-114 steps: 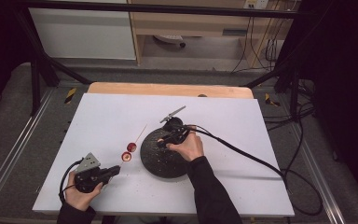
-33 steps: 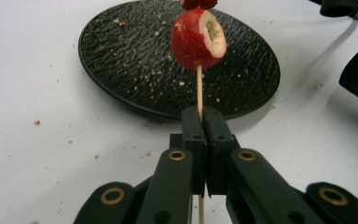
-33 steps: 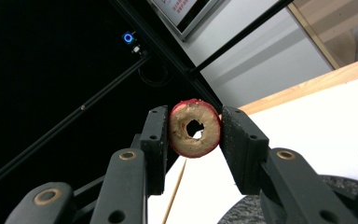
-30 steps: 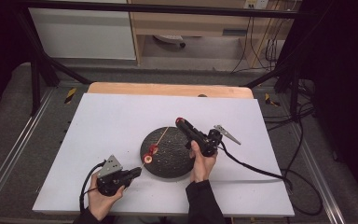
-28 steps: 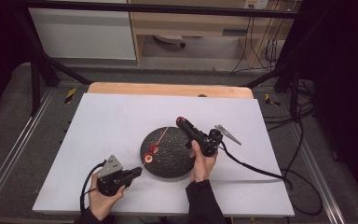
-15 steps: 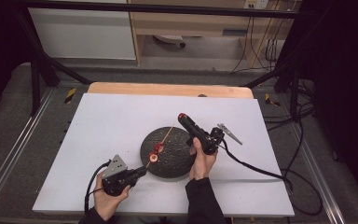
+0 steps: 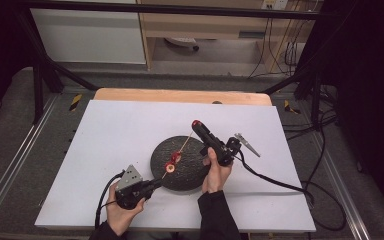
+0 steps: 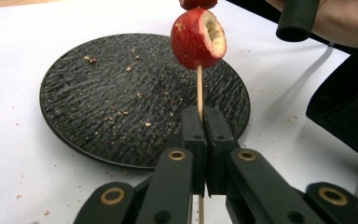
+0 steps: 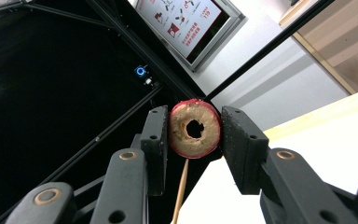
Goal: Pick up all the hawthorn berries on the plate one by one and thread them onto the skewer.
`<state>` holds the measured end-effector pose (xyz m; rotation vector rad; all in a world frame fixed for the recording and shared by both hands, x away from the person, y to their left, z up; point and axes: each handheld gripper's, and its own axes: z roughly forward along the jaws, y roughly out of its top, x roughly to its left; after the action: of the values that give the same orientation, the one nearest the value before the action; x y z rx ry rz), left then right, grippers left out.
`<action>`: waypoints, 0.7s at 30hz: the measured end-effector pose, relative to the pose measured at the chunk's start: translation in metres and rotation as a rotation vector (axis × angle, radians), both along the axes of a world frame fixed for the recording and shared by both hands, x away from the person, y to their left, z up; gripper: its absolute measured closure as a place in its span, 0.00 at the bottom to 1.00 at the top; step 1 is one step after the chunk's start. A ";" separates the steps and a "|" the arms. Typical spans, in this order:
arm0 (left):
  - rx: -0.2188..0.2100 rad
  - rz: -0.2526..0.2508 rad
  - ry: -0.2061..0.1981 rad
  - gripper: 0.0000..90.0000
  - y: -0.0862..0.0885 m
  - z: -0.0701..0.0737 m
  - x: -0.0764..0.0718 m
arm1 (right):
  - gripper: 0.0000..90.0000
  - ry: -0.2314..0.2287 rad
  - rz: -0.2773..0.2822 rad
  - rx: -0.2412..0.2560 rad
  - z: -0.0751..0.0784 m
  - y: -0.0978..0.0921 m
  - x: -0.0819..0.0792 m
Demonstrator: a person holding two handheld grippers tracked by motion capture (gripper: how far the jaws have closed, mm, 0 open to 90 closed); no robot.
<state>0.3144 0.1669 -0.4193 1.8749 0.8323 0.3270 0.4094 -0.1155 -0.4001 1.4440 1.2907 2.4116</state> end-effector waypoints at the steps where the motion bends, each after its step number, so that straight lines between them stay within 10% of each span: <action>1: 0.000 -0.001 0.001 0.99 0.000 0.000 0.000 | 0.70 0.001 0.000 0.002 0.000 0.000 0.000; 21: -0.025 0.018 -0.018 0.99 -0.013 0.004 0.003 | 0.70 0.002 0.027 0.028 -0.004 0.003 -0.003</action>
<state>0.3170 0.1540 -0.4153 1.8396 0.8376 0.3423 0.4066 -0.1129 -0.4036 1.4455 1.2904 2.4557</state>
